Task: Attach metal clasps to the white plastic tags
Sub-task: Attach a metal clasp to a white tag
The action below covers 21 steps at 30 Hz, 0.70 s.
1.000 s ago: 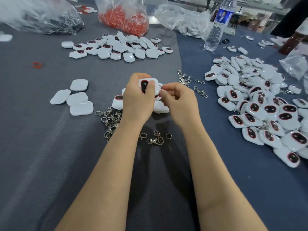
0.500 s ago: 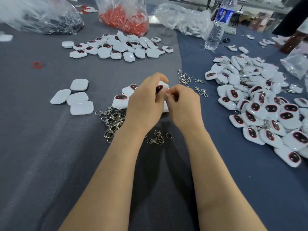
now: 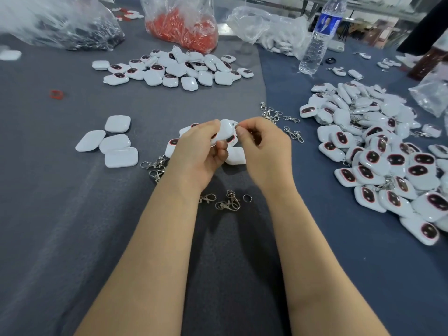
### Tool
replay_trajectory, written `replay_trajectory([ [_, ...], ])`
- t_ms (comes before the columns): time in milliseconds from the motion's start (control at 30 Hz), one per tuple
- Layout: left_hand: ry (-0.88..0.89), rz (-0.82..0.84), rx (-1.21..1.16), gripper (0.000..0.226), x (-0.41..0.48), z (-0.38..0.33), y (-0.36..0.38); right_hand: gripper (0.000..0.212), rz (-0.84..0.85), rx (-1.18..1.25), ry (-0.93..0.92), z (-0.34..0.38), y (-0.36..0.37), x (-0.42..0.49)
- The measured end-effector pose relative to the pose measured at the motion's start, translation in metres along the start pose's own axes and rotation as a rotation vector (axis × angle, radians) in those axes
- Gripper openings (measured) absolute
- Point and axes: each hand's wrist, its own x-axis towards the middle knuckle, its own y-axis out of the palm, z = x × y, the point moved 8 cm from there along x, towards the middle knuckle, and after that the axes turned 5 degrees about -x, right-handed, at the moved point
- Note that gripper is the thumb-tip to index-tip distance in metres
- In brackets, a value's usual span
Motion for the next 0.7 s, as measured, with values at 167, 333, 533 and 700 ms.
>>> replay_trajectory([
  [167, 0.67, -0.08, 0.803, 0.012, -0.019, -0.039, 0.015, 0.012, 0.082, -0.189, -0.046, 0.0, 0.006, 0.001],
  [333, 0.773, -0.023, 0.919, 0.013, -0.025, -0.037, 0.024, 0.013, 0.049, -0.155, 0.03, -0.007, 0.003, 0.001],
  [533, 0.617, -0.095, 0.769, 0.021, -0.016, -0.036, 0.016, 0.02, 0.059, -0.055, 0.168, -0.017, -0.002, 0.004],
  [700, 0.492, -0.008, 0.727, 0.033, -0.017, -0.009, 0.042, 0.016, 0.031, 0.078, 0.205, -0.016, -0.023, 0.006],
])
